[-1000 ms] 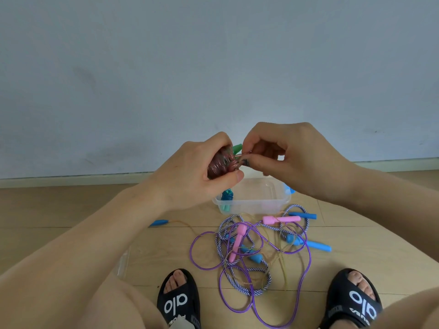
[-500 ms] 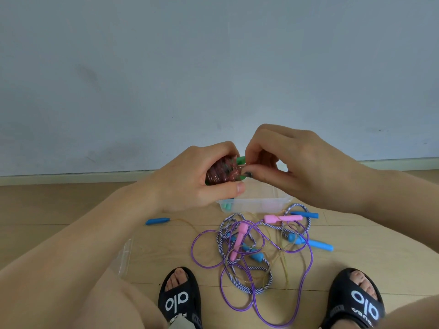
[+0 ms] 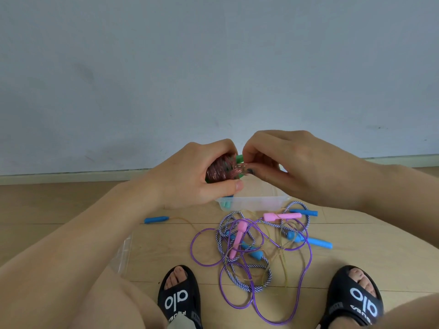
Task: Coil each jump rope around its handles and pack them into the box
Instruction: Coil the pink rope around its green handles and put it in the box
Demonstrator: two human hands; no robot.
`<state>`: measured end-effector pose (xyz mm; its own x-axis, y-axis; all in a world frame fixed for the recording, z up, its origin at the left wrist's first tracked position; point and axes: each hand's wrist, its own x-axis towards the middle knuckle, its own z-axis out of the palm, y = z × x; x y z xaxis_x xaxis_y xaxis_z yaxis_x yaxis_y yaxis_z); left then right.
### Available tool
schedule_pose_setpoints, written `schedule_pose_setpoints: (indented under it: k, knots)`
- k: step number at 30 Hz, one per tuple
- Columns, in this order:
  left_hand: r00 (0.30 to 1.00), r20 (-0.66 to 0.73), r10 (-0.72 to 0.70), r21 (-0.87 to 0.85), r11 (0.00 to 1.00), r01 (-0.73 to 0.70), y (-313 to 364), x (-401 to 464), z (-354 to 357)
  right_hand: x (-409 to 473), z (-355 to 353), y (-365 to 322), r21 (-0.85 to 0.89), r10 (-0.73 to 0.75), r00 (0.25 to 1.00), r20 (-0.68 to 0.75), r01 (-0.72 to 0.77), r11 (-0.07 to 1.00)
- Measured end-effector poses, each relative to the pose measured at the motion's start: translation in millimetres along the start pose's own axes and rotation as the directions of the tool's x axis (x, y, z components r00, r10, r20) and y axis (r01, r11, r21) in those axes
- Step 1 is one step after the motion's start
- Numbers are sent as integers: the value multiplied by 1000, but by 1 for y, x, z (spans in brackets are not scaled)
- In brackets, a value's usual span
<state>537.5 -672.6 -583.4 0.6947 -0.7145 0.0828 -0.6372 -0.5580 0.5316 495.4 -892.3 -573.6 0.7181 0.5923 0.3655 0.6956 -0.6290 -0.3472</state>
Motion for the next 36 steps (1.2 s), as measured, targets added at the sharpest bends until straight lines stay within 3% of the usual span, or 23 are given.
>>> schedule_pose_setpoints:
  k: [5, 21, 26, 31, 36]
  knots:
    - [998, -51, -21, 59, 998, 24, 0, 2, 2, -5, 12, -2, 107, 113, 992, -49, -107, 989]
    - [992, -125, -5, 116, 993, 19, 0, 3, 6, -1, 10, -14, 116, 267, 959, -94, -256, 960]
    - [992, -117, 37, 226, 974, -10, -1, 4, 4, 3, 12, -18, 354, 515, 856, -44, -468, 809]
    - [988, -128, 86, 344, 938, -37, 2, 5, 8, 8, 19, -17, 501, 668, 739, -83, -549, 669]
    - [989, -123, 84, 368, 929, -33, 1, 6, 8, 10, 18, -22, 553, 639, 767, -59, -508, 661]
